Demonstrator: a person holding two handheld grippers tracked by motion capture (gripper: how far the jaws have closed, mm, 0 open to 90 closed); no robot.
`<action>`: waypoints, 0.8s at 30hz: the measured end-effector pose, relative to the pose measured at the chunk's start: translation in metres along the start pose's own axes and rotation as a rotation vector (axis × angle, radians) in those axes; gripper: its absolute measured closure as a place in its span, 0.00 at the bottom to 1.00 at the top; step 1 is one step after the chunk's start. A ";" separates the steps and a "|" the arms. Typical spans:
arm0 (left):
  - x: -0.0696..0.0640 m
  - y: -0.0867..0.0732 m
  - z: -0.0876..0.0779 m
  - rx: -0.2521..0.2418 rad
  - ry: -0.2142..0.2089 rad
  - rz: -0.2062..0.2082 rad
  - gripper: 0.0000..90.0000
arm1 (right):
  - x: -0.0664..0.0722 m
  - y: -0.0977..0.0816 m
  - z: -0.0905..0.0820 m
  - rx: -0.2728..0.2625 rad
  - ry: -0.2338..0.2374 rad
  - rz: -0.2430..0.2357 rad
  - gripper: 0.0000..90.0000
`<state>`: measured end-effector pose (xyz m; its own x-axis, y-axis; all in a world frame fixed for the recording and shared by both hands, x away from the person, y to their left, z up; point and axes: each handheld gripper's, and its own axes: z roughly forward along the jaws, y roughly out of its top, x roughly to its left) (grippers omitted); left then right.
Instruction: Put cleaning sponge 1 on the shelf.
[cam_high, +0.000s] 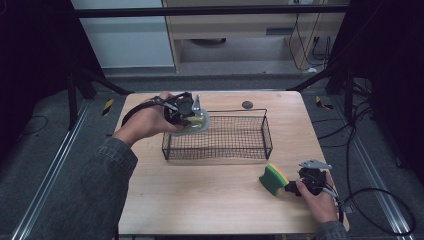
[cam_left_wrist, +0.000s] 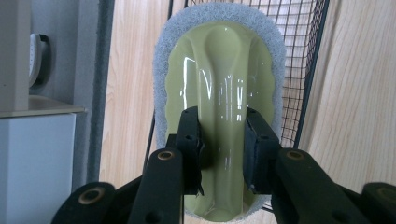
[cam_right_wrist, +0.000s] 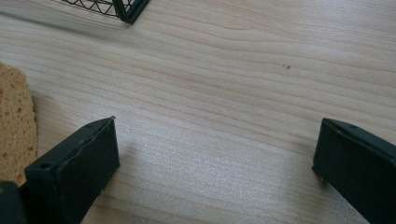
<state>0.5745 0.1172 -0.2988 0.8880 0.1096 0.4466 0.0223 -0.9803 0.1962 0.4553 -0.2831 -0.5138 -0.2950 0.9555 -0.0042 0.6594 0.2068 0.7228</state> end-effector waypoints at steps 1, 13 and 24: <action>0.000 0.000 0.002 0.002 0.001 0.011 0.79 | 0.000 0.000 0.000 0.000 0.000 0.000 0.01; 0.000 -0.002 0.019 -0.001 -0.017 -0.006 0.79 | 0.000 0.000 0.000 -0.001 0.003 -0.003 0.00; -0.009 -0.006 0.029 0.008 -0.007 0.013 0.79 | 0.000 0.000 0.000 -0.001 0.003 -0.003 0.00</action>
<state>0.5798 0.1174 -0.3288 0.8914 0.0956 0.4429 0.0144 -0.9830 0.1832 0.4558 -0.2834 -0.5138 -0.2991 0.9542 -0.0044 0.6578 0.2095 0.7234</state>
